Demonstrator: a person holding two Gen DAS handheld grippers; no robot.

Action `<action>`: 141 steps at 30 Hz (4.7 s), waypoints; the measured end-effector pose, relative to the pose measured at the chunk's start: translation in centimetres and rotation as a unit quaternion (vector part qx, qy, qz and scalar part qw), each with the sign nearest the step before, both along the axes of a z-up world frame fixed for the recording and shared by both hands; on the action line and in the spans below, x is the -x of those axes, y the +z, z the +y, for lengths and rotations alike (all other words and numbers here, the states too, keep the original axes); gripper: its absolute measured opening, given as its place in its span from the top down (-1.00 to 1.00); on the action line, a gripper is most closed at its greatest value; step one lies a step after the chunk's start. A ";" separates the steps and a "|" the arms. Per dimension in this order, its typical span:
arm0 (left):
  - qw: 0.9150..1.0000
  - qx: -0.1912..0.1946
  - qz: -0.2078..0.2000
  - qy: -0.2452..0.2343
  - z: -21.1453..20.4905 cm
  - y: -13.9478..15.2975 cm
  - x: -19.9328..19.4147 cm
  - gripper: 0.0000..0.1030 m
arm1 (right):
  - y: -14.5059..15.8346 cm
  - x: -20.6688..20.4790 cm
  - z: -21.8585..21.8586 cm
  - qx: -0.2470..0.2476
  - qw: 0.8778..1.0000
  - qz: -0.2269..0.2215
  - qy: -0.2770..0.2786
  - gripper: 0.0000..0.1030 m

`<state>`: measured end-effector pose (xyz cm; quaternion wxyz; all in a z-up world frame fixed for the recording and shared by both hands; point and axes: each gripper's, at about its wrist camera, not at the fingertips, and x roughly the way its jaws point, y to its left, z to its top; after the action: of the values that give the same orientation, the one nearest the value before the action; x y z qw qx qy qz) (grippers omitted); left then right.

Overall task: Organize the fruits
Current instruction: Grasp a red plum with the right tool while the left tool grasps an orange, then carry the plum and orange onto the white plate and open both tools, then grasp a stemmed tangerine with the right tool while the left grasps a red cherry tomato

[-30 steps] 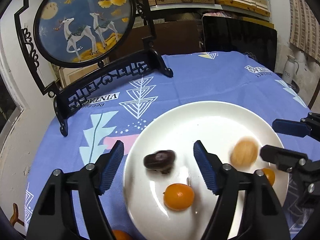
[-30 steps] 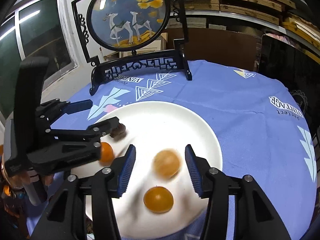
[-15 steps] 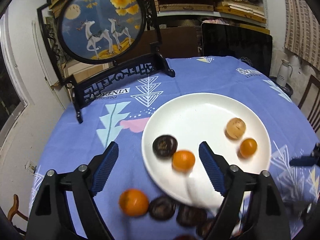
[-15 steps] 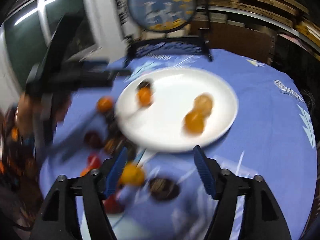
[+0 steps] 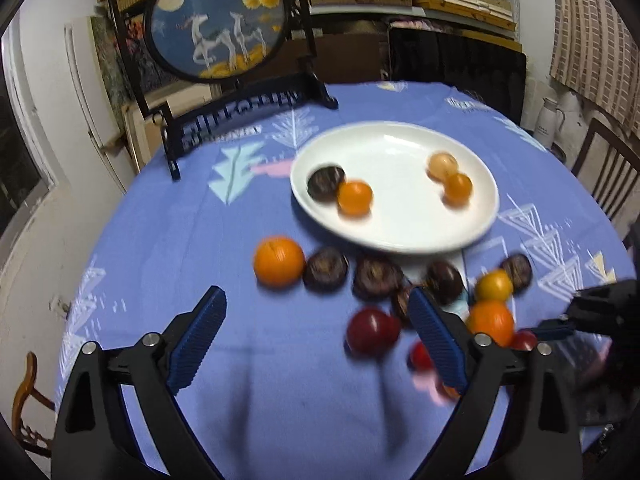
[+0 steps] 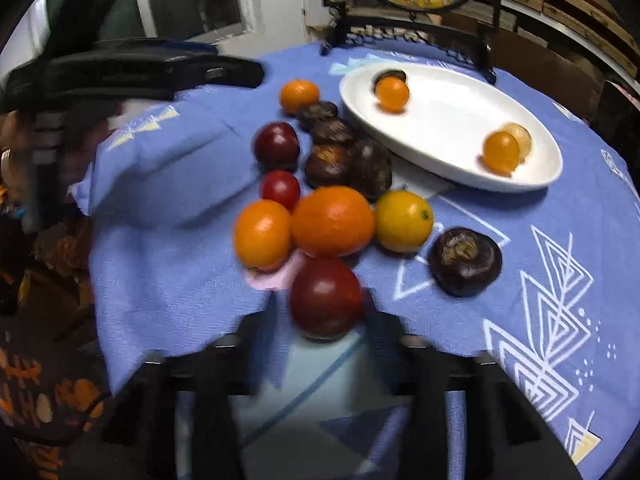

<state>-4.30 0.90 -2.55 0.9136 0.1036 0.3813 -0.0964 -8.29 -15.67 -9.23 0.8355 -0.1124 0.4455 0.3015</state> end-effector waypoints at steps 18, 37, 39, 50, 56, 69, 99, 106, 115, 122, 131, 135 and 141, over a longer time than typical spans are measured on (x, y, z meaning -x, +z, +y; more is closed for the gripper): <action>0.990 0.025 0.109 -0.091 -6.4 -6.0 3.7 -0.02 | 0.2 1.4 -5.5 -0.040 0.997 -0.006 -0.069 0.28; 0.994 0.038 0.064 -0.076 -3.4 -3.1 4.4 0.22 | -0.1 1.9 -5.2 -0.047 0.997 0.001 -0.067 0.27; 0.996 0.035 0.056 -0.066 -2.8 -2.5 3.9 0.22 | 0.2 1.8 -5.0 -0.049 0.997 -0.002 -0.064 0.27; 0.999 -0.005 -0.035 -0.041 -4.1 2.8 -0.8 0.22 | 7.0 -1.0 -4.8 -0.058 0.993 -0.077 -0.066 0.27; 0.998 -0.012 -0.052 -0.033 -5.8 4.0 -4.2 0.22 | 9.5 -3.8 -5.3 -0.064 0.989 -0.104 -0.078 0.27; 0.999 -0.020 -0.031 -0.021 -7.0 1.9 -8.6 0.22 | 9.6 -9.0 -4.6 -0.071 0.989 -0.100 -0.084 0.27; 0.999 -0.033 0.009 0.031 -7.2 -0.9 -18.3 0.22 | 6.3 -20.6 -4.4 -0.095 0.983 -0.053 -0.150 0.24; 0.999 -0.038 0.014 0.028 -7.7 -1.3 -18.9 0.21 | 6.7 -21.4 -4.1 -0.091 0.982 -0.067 -0.152 0.23; 0.999 -0.020 -0.013 0.038 -6.3 0.8 -17.1 -0.49 | 7.6 -18.6 -5.0 -0.092 0.980 -0.066 -0.163 -0.48; 0.999 -0.013 -0.029 0.021 -4.6 1.9 -11.9 -0.61 | 6.9 -10.8 -4.8 -0.075 0.990 -0.057 -0.107 -0.55; 1.000 -0.014 -0.015 0.019 -0.8 1.1 -5.4 -0.64 | 1.6 -2.1 -1.9 -0.024 0.999 0.005 -0.027 -0.54; 1.000 -0.010 0.002 0.019 0.6 0.2 -2.8 -0.64 | -0.1 -2.4 -0.8 -0.029 0.999 0.026 -0.030 -0.44; 0.999 0.004 0.045 -0.009 0.4 -1.8 0.5 -0.64 | -0.2 -2.7 -0.1 -0.016 0.999 0.006 -0.033 0.15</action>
<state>-4.80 1.26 -4.38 0.8949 0.0986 0.4209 -0.1105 -5.61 -15.77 -9.43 0.8437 -0.0826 0.4495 0.2817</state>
